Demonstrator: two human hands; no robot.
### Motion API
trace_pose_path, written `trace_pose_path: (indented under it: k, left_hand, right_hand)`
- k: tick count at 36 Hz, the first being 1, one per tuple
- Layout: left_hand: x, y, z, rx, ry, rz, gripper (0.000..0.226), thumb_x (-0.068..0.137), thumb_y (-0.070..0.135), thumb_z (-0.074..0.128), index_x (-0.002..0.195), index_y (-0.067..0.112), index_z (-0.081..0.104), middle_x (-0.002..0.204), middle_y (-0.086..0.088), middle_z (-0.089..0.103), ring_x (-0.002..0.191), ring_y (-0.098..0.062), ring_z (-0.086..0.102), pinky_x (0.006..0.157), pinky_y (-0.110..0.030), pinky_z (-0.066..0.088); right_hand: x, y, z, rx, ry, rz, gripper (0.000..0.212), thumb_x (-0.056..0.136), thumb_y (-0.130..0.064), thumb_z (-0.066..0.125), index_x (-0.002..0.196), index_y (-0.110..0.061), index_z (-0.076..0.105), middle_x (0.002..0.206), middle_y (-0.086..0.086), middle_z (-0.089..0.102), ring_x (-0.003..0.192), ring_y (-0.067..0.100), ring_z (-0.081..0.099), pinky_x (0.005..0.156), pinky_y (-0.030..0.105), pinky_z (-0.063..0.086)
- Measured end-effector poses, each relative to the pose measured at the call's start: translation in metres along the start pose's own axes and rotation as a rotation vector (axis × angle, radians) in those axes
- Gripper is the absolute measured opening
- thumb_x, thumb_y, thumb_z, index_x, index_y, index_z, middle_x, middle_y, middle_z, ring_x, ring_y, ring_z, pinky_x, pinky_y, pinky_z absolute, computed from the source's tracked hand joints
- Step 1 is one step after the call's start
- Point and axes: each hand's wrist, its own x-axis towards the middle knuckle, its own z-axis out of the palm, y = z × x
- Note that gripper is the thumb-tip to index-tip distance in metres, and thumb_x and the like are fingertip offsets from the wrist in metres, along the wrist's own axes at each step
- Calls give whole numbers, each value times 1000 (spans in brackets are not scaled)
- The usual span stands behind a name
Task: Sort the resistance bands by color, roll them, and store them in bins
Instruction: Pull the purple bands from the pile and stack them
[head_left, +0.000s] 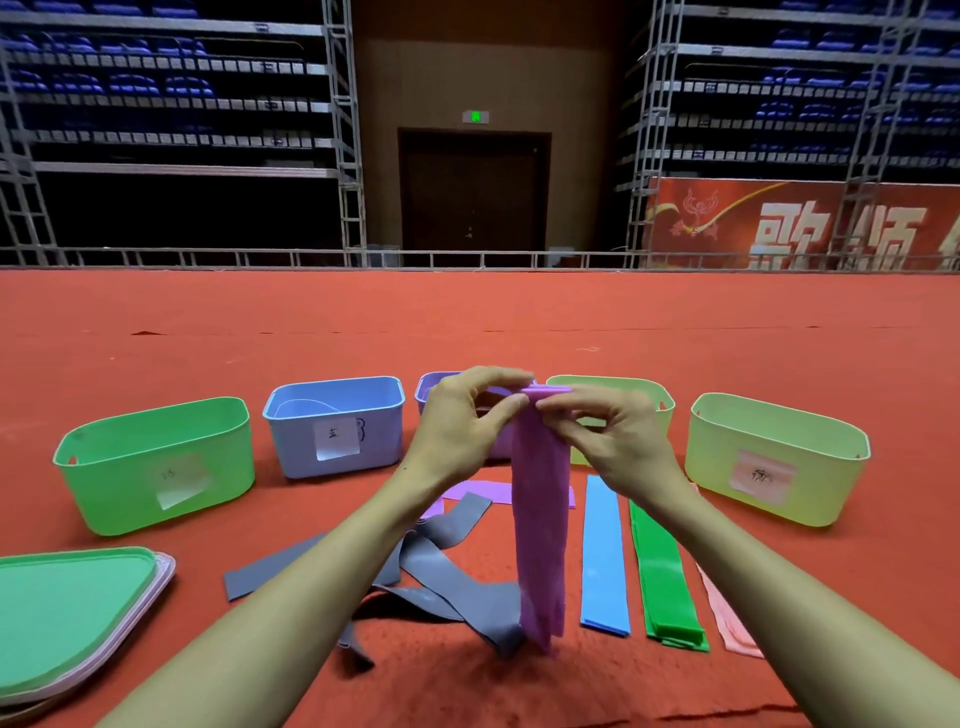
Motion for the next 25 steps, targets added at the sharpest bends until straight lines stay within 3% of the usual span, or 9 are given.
trace_pose_path:
  k: [2, 4, 6, 8, 11, 14, 17, 21, 25]
  left_hand:
    - [-6, -4, 4, -93, -59, -31, 43, 89, 2, 63, 123, 26, 55, 97, 6, 67, 87, -5, 65, 80, -20, 52]
    - [-16, -16, 10, -184, -128, -79, 62, 88, 0, 63, 133, 36, 39, 95, -6, 67, 89, -12, 66, 82, -26, 55]
    - [-28, -31, 18, -234, -193, -120, 78, 86, 0, 65, 136, 47, 27, 98, -16, 68, 91, -22, 67, 87, -36, 54]
    - [-40, -42, 26, -250, -236, -151, 87, 85, -3, 64, 137, 51, 20, 99, -13, 69, 91, -19, 67, 88, -33, 54]
    - [-57, -50, 37, -245, -271, -188, 93, 87, -4, 60, 138, 55, 11, 98, -3, 66, 88, -12, 67, 86, -32, 55]
    - [-70, -59, 46, -237, -247, -217, 98, 88, -3, 59, 144, 54, 3, 91, -16, 65, 80, -23, 60, 86, -46, 52]
    - [-81, -68, 54, -231, -231, -244, 102, 87, -1, 59, 142, 58, -2, 95, -20, 66, 80, -34, 62, 87, -46, 53]
    - [-94, -75, 63, -241, -210, -263, 102, 86, -3, 59, 139, 57, -3, 101, -17, 68, 90, -34, 65, 87, -40, 55]
    - [-107, -83, 66, -202, -198, -274, 100, 81, 7, 62, 134, 69, 3, 99, -13, 67, 87, -33, 65, 83, -47, 55]
  right_hand:
    - [5, 0, -2, -23, 11, -38, 26, 77, 1, 70, 92, -20, 74, 84, -11, 71, 77, 8, 67, 72, 25, 55]
    - [8, 1, -3, -28, 11, -41, 26, 77, 4, 70, 91, -17, 75, 83, -12, 70, 77, 6, 67, 73, 24, 55]
    - [11, 0, -5, -40, 21, -44, 28, 78, 7, 70, 92, -17, 74, 83, -11, 70, 76, 5, 66, 72, 23, 55]
    - [14, 1, -6, -48, 33, -50, 25, 78, 7, 71, 91, -14, 75, 83, -6, 70, 74, 2, 64, 71, 21, 54]
    - [17, 4, -7, -75, 41, -56, 18, 79, 4, 71, 91, -8, 76, 85, -5, 70, 73, -2, 64, 71, 19, 54]
    - [19, 7, -8, -112, 56, -62, 17, 80, 1, 71, 92, -9, 76, 87, -5, 71, 75, 3, 65, 73, 21, 55]
    - [23, 11, -9, -126, 98, -44, 19, 80, 1, 72, 92, -13, 76, 85, -9, 70, 72, -4, 64, 72, 15, 52]
    - [25, 17, -13, -151, 112, -19, 20, 80, 0, 71, 93, -15, 75, 84, -9, 70, 70, -6, 62, 72, 16, 52]
    - [25, 22, -16, -176, 128, -2, 20, 80, 1, 71, 94, -13, 75, 86, -7, 70, 70, -8, 62, 73, 13, 51]
